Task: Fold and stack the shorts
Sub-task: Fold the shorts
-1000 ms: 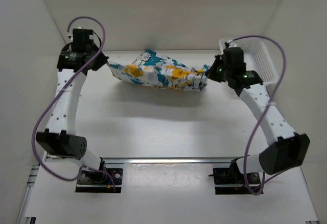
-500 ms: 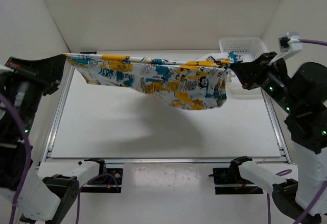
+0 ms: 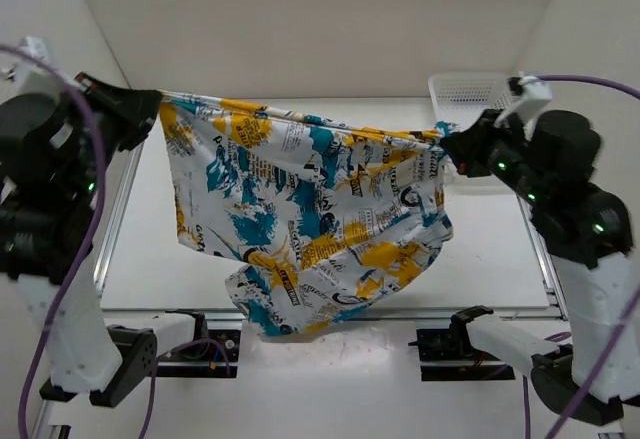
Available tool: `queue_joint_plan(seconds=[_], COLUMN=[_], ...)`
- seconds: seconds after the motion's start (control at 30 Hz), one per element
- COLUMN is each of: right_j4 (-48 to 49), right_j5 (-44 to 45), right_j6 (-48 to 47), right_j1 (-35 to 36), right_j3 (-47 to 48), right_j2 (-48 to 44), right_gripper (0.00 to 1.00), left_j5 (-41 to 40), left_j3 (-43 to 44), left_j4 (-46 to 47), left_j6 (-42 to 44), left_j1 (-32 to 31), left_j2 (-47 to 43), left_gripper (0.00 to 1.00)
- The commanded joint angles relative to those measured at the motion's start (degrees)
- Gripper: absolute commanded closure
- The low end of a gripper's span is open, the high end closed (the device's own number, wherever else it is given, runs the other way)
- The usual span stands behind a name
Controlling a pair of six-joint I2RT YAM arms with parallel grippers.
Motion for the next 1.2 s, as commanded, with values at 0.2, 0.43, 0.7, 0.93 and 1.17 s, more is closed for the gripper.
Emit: queue_joint_plan(seconds=[0.2,0.43,0.7,0.93,1.17], right_j4=[13.3,19.4,16.6,16.6,16.6], right_j5=[16.6,12.4,7.3,4.2,1.5], right_j6=[-1.5,0.2,-0.3,-0.3,-0.9], right_j1=[-4.7,-8.2,-8.2,-8.2,-8.2], right_j3=[-16.5,-8.9,9.2,8.4,-1.2], right_j2=[19.2,43.7,61.0,59.6,50.9], right_gripper=[1.0,1.0,1.0,1.0,1.0], left_j5=[-8.6,-1.2,5.0,6.5,7.2], left_j3=[-2.9,11.5,18.8,4.3,-12.1], left_j4=[12.9,13.5,13.5,13.5,14.0], left_j6=[4.6,5.9,5.9,8.9,10.8], left_j1=[2.7,7.0,11.3,10.8,7.5], left_j2=[26.3,50.8,60.5,50.0,33.0], left_gripper=[0.9,0.9,0.9,0.9,0.9])
